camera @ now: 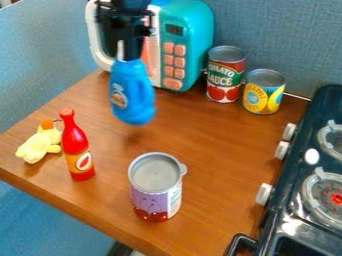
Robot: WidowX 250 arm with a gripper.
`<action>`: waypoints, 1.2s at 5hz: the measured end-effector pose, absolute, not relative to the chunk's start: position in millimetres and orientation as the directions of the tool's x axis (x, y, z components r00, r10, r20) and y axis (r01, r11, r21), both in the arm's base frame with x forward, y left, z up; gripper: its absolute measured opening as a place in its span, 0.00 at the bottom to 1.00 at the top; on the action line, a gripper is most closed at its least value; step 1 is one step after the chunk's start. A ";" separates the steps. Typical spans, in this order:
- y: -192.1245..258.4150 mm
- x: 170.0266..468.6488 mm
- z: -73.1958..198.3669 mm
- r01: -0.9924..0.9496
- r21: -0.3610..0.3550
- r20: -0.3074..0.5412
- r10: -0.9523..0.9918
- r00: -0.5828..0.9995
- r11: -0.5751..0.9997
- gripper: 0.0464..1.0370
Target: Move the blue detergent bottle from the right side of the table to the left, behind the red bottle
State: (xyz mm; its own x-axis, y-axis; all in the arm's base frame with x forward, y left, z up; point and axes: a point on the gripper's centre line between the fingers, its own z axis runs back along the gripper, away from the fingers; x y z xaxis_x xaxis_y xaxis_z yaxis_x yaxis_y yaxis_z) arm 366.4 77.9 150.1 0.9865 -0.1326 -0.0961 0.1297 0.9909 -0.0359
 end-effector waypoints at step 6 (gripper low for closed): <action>185.3 353.6 129.2 0.099 -0.044 -0.022 -0.100 0.995 0.994 0.44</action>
State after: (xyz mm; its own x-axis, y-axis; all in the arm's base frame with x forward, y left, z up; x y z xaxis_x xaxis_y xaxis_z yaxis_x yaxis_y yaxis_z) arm 353.6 185.3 129.2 0.9948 -0.0997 -0.0219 0.0987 0.9941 -0.0443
